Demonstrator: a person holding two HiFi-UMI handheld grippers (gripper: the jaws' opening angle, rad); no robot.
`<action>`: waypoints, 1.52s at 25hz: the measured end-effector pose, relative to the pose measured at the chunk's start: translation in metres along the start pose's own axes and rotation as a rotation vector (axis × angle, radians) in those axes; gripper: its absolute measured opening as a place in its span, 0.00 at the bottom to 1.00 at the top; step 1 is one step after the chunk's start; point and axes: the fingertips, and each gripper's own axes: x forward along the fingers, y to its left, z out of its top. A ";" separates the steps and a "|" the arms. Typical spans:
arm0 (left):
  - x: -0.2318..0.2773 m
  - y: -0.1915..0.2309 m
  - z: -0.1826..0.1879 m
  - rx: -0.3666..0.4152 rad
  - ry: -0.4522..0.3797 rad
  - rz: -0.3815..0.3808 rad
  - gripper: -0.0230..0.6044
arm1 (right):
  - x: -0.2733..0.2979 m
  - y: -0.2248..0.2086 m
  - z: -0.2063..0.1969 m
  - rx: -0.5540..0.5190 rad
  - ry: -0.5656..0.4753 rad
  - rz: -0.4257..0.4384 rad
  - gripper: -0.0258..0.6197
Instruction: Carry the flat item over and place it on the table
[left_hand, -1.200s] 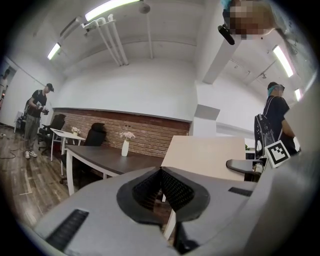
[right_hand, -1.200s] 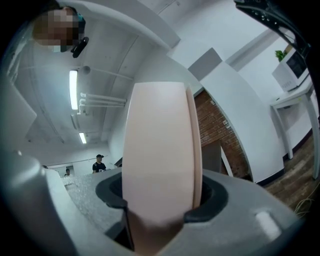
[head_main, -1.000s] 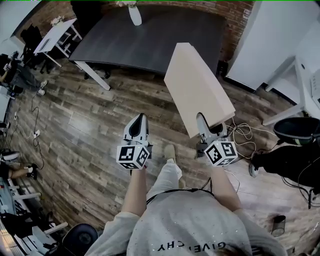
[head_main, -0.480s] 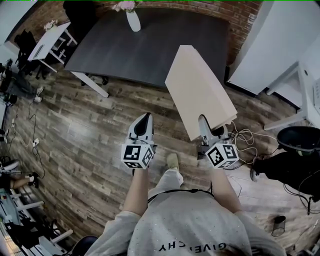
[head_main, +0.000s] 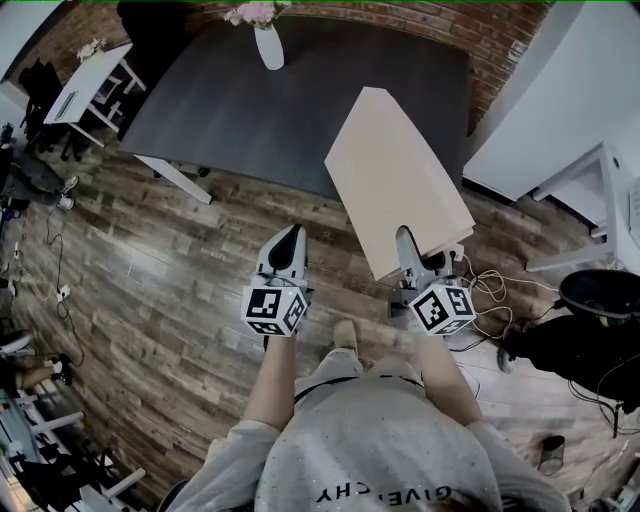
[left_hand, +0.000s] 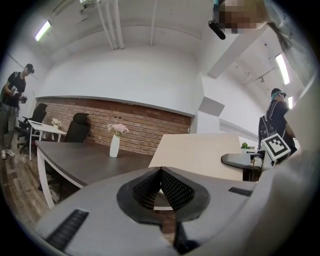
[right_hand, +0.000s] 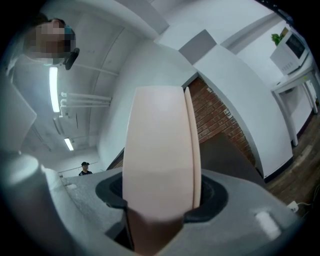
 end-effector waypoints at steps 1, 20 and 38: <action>0.005 0.004 0.000 -0.004 -0.002 0.001 0.03 | 0.007 -0.001 -0.001 0.014 -0.002 -0.003 0.46; 0.103 0.027 0.003 -0.020 0.010 -0.015 0.03 | 0.104 -0.058 0.012 0.231 -0.010 -0.060 0.46; 0.190 0.032 0.001 -0.025 0.028 -0.034 0.03 | 0.170 -0.135 0.024 0.271 0.050 -0.176 0.53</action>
